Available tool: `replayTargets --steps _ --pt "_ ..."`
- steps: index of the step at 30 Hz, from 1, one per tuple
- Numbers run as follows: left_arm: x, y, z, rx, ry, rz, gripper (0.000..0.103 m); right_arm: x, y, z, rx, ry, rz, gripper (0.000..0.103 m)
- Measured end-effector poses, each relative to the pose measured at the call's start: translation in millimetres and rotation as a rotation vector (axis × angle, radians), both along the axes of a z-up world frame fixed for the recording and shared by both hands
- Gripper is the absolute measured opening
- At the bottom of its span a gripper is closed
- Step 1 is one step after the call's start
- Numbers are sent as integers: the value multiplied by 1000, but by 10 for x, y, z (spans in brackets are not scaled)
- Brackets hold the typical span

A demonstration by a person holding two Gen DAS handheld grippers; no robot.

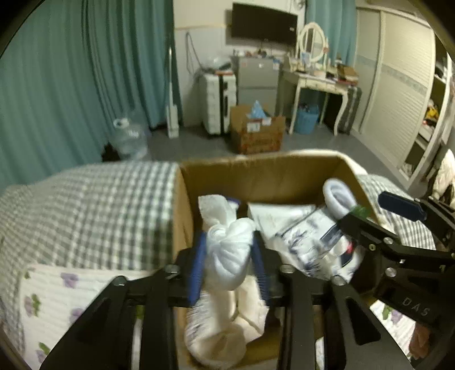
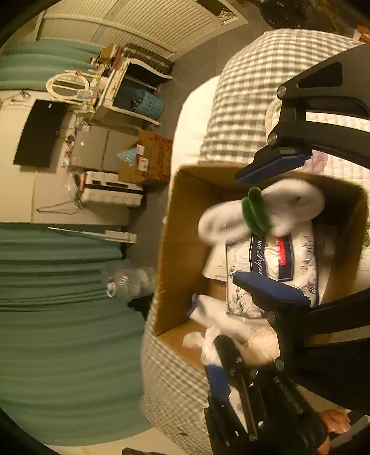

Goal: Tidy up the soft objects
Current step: 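Open both tools to drop the socks into the box, then move both tools back toward the white bottle and blue tissue packet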

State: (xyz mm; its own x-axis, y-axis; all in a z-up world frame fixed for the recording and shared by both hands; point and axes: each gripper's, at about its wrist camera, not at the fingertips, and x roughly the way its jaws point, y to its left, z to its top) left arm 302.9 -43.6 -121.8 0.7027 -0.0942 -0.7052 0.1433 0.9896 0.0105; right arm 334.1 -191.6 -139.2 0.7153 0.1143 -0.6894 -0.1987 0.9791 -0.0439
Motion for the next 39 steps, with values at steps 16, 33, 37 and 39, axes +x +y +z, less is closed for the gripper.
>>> replayTargets --steps 16,33,37,39 --pt "-1015 390 1150 -70 -236 43 74 -1308 -184 1314 6 -279 -56 94" --pt "-2312 672 1857 -108 -447 104 102 -2628 -73 2048 -18 -415 -34 103" --pt "-2472 641 1864 -100 -479 114 102 -2813 -63 2083 -30 -427 -29 103" --pt "-2513 605 1825 -85 -477 123 102 -2874 -60 2061 -47 -430 -28 103"
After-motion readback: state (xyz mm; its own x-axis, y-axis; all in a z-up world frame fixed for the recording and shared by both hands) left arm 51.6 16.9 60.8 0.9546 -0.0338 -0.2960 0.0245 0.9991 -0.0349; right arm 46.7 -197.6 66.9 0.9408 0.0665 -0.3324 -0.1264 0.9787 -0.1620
